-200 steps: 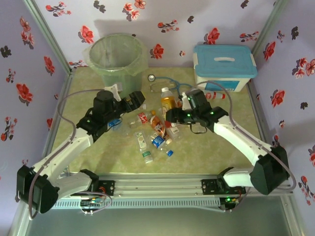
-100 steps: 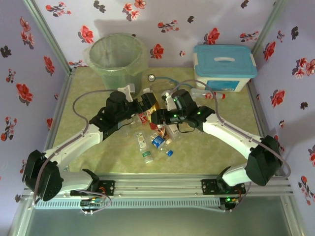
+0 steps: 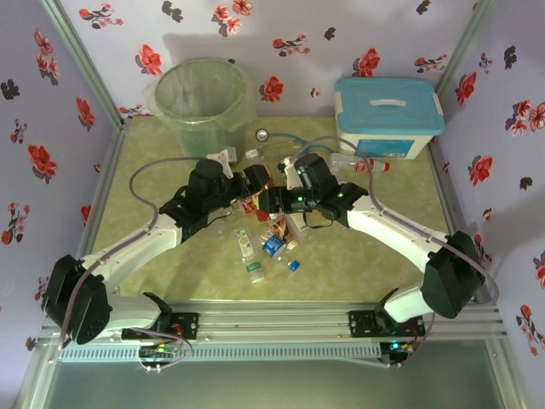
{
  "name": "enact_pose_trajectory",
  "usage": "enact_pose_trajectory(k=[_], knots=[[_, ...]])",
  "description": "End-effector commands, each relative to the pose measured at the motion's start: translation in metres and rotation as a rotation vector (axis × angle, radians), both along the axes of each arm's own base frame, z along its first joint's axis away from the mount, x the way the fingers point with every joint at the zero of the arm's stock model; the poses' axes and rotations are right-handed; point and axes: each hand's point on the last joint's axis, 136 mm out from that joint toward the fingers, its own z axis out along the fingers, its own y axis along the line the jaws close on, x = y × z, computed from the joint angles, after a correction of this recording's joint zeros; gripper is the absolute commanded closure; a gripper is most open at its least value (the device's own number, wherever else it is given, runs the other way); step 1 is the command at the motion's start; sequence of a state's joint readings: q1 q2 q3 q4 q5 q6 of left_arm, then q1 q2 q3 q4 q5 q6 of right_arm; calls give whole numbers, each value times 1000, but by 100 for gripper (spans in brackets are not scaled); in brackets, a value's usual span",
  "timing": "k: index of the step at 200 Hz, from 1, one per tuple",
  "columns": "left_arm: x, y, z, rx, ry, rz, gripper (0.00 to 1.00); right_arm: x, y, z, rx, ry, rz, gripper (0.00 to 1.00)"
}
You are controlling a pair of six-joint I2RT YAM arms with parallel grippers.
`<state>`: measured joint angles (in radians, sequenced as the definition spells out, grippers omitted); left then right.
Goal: Put the plastic bottles in the bin
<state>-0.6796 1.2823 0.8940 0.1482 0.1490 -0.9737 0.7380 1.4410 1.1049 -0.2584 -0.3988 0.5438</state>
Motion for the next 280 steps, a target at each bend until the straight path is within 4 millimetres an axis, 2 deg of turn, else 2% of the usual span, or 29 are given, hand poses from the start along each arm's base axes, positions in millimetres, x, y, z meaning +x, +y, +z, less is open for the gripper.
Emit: enact_pose_trajectory(k=[1,30,55,67,85,117,143,177,202,221,255,280], knots=[[3,-10,21,-69,-37,-15,33,7,11,15,30,-49,8,40],[7,-13,19,-76,-27,-11,34,5,10,13,20,-50,19,36],[9,-11,16,-69,-21,-4,35,3,4,10,-7,-53,13,26],[10,-9,15,-81,-13,5,35,2,2,10,-19,-52,16,18],[14,-5,17,-80,-15,17,35,1,-2,15,-28,-69,15,12],[21,6,27,-30,-48,37,35,-5,-17,19,-86,-109,19,6],[28,17,41,3,-83,57,35,-6,-38,28,-111,-137,-46,1],[36,33,75,24,-156,83,37,3,-60,35,-58,-108,-150,1],[41,44,112,39,-250,97,40,7,-78,24,-73,-76,-221,1],[48,61,140,60,-308,132,41,7,-89,17,-74,-40,-260,1],[75,113,184,96,-400,263,45,10,-104,10,-54,-12,-343,3],[104,158,209,130,-497,386,48,6,-108,4,-53,2,-354,2]])
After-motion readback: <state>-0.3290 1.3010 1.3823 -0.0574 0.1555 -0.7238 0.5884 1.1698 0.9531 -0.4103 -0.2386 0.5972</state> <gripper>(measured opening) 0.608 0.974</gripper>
